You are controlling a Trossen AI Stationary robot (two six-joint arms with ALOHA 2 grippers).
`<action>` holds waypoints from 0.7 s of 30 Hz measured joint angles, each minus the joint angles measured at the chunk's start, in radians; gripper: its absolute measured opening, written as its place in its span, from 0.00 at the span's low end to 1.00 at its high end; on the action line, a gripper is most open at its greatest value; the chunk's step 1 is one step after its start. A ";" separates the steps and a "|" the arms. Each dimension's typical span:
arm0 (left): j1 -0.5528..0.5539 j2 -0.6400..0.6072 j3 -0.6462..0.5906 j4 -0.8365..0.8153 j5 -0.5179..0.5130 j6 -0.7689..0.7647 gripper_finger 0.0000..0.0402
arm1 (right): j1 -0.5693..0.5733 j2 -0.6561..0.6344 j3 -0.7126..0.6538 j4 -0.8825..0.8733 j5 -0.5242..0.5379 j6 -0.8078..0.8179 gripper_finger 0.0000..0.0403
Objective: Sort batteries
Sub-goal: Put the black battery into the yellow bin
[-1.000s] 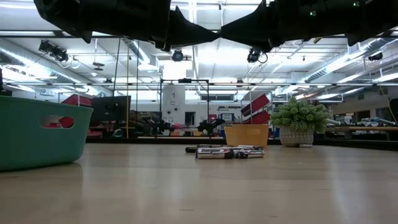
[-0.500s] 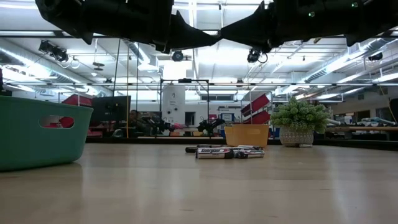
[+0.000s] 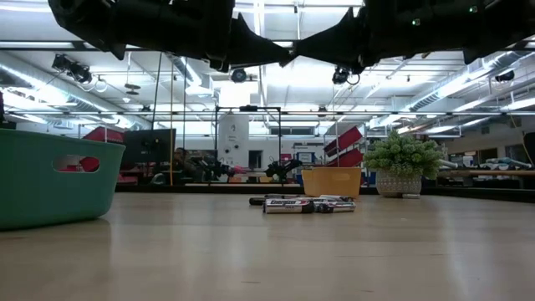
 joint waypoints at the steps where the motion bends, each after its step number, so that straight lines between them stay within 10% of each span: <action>1: 0.000 0.000 0.000 0.000 0.000 -0.003 0.21 | 0.000 0.000 0.000 -0.002 0.003 0.000 0.04; 11: 0.000 0.000 0.000 -0.118 -0.191 -0.057 0.38 | -0.026 -0.059 0.000 -0.061 0.214 0.064 0.04; 21: 0.000 0.000 0.000 -0.170 -0.230 -0.072 0.38 | -0.264 -0.173 0.096 -0.669 0.132 0.402 0.04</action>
